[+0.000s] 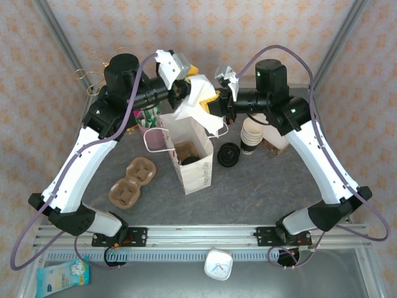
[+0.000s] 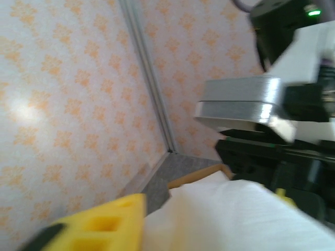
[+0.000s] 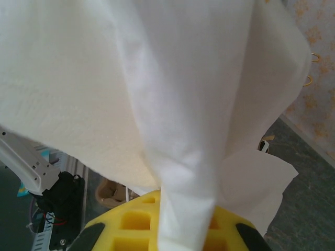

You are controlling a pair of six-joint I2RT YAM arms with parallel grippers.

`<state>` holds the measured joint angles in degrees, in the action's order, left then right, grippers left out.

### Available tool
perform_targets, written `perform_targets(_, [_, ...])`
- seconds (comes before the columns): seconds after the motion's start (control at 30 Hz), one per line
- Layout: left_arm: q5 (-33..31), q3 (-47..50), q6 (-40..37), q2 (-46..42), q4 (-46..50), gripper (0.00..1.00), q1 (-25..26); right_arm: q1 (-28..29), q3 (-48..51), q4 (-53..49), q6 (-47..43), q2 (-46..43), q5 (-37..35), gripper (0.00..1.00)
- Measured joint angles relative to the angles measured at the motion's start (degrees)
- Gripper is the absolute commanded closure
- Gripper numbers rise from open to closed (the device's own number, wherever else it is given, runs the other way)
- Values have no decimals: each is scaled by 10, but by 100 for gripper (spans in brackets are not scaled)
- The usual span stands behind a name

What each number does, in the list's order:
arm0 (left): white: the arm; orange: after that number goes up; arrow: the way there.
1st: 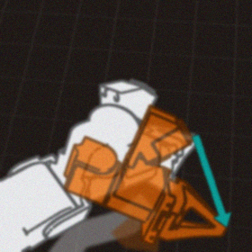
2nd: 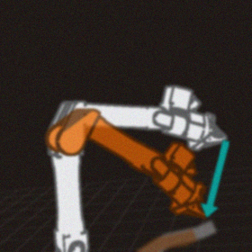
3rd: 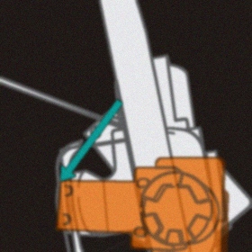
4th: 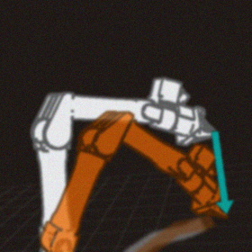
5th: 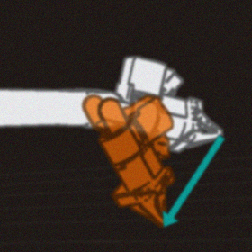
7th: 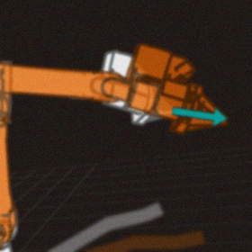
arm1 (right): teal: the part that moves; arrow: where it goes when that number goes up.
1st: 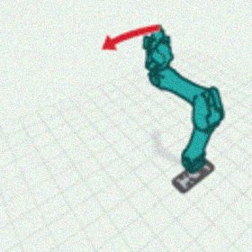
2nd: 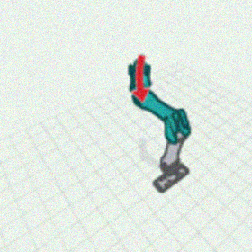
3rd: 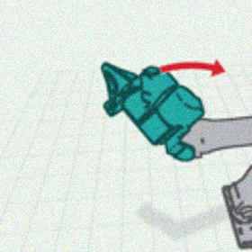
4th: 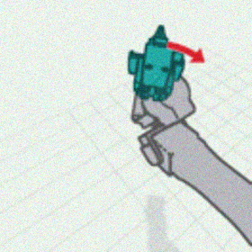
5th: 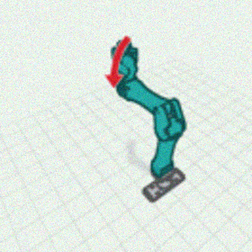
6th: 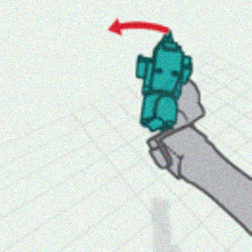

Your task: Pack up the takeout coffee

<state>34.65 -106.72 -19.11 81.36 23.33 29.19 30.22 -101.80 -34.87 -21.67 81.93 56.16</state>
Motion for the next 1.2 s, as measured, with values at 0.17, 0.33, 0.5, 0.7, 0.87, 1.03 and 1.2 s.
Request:
perform_targets(0.17, [-84,84,38,-58,-29,33,0,4,55,47,97,-47,-85,100])
perform_targets(0.33, [-197,183,110,-147,-41,25,0,18,93,73,231,-87,-196,100])
perform_targets(0.5, [-303,197,203,-186,-30,24,0,77,70,47,333,-71,-312,100])
perform_targets(0.7, [-353,219,300,-215,6,23,0,156,8,-4,411,-1,-403,100])
perform_targets(0.87, [-372,246,347,-231,31,23,0,202,-38,-55,440,57,-433,100])
perform_targets(1.03, [-376,266,371,-238,35,24,0,223,-52,-109,446,79,-440,100])
perform_targets(1.2, [-375,280,380,-239,35,23,0,229,-74,-155,436,104,-450,100])
